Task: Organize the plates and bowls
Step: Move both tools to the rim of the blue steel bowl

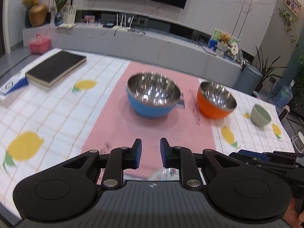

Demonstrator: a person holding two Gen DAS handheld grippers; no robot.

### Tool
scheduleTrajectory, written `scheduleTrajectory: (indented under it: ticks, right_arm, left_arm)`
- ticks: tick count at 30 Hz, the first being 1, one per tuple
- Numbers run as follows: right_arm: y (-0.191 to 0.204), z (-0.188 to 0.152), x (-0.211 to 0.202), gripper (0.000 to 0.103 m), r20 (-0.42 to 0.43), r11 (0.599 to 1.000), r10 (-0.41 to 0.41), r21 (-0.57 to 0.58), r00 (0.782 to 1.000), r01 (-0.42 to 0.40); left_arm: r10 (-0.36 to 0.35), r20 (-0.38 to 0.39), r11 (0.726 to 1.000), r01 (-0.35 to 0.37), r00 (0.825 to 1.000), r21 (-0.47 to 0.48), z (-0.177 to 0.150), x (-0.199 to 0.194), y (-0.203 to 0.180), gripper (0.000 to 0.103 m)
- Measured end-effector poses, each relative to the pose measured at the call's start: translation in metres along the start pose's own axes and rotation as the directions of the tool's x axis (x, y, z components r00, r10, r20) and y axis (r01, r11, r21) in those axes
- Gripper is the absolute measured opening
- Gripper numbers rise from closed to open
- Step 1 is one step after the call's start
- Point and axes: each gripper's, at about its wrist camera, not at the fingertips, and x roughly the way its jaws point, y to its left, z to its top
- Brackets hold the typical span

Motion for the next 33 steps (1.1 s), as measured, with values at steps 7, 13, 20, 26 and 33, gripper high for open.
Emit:
scheduleTrajectory:
  ticks: [7, 13, 20, 26, 33]
  right_arm:
    - [0.003, 0.036, 0.018, 0.036, 0.031, 1.000, 0.009, 0.009, 0.999, -0.009]
    - [0.001, 0.064, 0.051, 0.038, 0.026, 0.997, 0.027, 0.073, 0.999, -0.029]
    - [0.008, 0.087, 0.094, 0.038, -0.006, 0.992, 0.015, 0.123, 1.000, -0.014]
    - [0.008, 0.100, 0.127, 0.038, -0.040, 0.991, -0.008, 0.131, 0.999, 0.013]
    - [0.008, 0.103, 0.149, 0.033, -0.074, 0.991, -0.021, 0.132, 0.997, 0.031]
  left_arm:
    - [0.008, 0.059, 1.000, -0.008, 0.998, -0.003, 0.031, 0.015, 0.003, 0.043]
    - [0.014, 0.042, 0.997, -0.011, 0.999, -0.082, 0.052, 0.045, 0.017, 0.045]
    - [0.037, 0.006, 0.990, -0.036, 0.999, -0.134, 0.068, 0.082, 0.031, 0.046]
    - [0.069, -0.032, 0.990, -0.072, 0.997, -0.120, 0.074, 0.108, 0.036, 0.046]
    - [0.081, -0.062, 0.990, -0.087, 0.995, -0.112, 0.076, 0.127, 0.041, 0.046]
